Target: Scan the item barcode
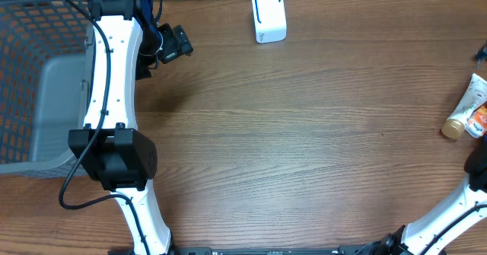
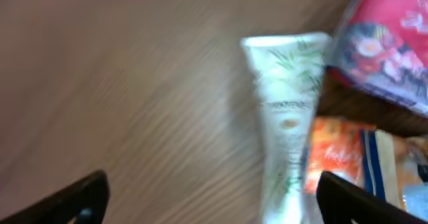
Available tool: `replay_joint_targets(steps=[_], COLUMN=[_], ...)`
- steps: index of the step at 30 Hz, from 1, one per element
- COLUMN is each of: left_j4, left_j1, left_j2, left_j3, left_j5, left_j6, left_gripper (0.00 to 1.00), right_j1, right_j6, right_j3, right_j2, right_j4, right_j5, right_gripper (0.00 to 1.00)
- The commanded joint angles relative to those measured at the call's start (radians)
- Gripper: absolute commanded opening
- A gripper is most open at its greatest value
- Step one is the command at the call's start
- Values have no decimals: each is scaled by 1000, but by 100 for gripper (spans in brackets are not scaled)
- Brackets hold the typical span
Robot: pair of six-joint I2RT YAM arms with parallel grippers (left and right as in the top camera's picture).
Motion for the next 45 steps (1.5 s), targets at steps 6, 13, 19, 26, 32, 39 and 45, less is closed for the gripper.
replay_joint_targets(steps=[6,13,19,26,32,39,45], left_j4=[-2,-2,-2,-2,-2,-2,-2], left_j1=[2,2,2,2,2,2,2], left_j2=[-6,-6,-6,-6,-6,-6,-6], left_j3=[9,9,9,9,9,9,9], left_j5=[-7,-7,-7,-7,-7,-7,-7], left_j6=[-14,-14,-14,-14,-14,-14,-14], left_gripper=[100,100,100,100,100,100,100], right_j1=[11,91,277,452,494,494,494], right_j6=[29,21,21,26,26,6,-102], right_j3=[489,436,130,-363,-630,-687,-741], right_j2=[-115,-300,-578,-928,-1132,-1196,-1220], right_j4=[-349,-421,-421,-421,-420,-421,-412], right_j5=[-369,-377,-275,-237,-391,-348,-354], right_gripper=[100,100,100,100,100,100,100])
